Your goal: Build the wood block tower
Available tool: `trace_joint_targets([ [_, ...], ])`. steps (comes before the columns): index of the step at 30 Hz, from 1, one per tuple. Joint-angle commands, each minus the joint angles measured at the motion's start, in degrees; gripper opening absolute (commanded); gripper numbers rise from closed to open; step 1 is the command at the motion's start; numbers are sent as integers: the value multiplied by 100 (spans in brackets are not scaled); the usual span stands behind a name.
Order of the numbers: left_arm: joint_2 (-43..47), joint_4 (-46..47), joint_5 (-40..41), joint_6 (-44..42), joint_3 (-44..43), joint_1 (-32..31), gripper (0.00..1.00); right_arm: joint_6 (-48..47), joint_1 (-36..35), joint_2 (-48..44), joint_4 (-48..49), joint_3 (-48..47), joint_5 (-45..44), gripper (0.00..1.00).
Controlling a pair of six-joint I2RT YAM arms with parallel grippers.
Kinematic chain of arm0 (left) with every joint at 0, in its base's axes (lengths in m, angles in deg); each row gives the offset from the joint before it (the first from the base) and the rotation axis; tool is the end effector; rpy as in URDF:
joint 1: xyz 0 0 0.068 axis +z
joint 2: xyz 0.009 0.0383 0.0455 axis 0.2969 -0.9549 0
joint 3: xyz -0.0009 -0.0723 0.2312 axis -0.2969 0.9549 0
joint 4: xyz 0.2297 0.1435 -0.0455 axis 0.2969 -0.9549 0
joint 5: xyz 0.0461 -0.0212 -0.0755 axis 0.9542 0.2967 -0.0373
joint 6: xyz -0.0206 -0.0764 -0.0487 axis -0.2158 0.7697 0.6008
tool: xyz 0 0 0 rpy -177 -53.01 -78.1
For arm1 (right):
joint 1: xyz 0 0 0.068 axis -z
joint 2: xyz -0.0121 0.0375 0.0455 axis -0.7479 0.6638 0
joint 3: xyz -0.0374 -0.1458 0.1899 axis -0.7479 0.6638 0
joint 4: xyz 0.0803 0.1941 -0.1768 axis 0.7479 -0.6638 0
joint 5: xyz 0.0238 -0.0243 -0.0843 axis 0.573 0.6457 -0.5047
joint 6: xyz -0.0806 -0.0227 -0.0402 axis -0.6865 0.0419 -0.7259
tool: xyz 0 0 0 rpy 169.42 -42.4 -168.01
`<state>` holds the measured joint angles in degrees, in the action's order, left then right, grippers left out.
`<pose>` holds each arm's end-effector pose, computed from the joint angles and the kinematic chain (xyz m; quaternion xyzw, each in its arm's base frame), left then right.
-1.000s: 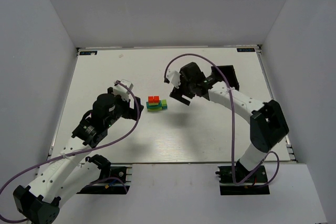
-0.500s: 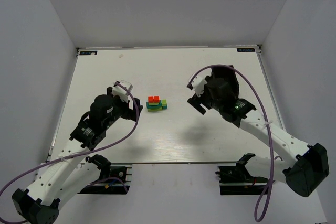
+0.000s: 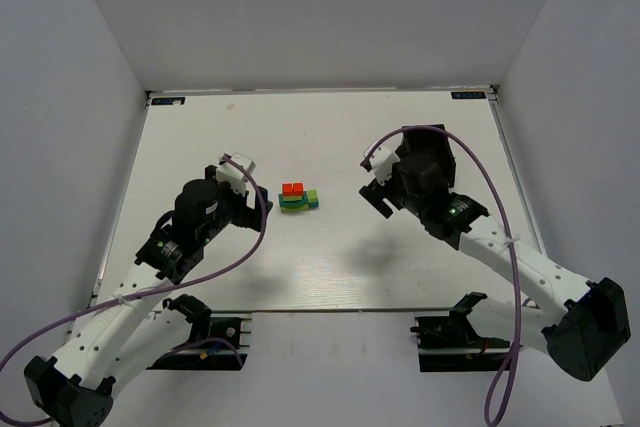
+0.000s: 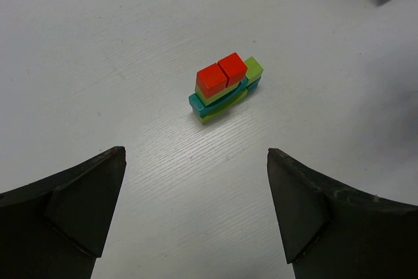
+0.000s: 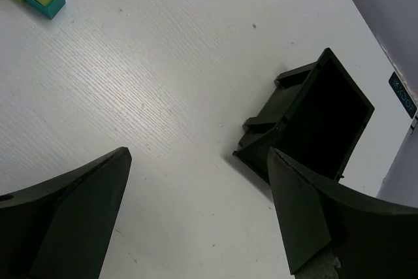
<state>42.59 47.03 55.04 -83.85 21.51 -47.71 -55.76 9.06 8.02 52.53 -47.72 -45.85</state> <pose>0.2186 -0.1251 0.2562 0.2024 0.8139 -0.1343 0.5277 0.2569 0.1861 0.2378 -0.3997 0.7546 -0.0301 0.5195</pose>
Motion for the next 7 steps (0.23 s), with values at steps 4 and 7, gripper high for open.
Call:
trace_joint_targets([
  [4, 76, 68, -24, -77, 17, 29, 99, -123, 24, -247, 319, 140, 68, 90],
  [7, 76, 68, -24, -77, 17, 29, 99, -176, 33, -396, 337, 220, 322, 90],
])
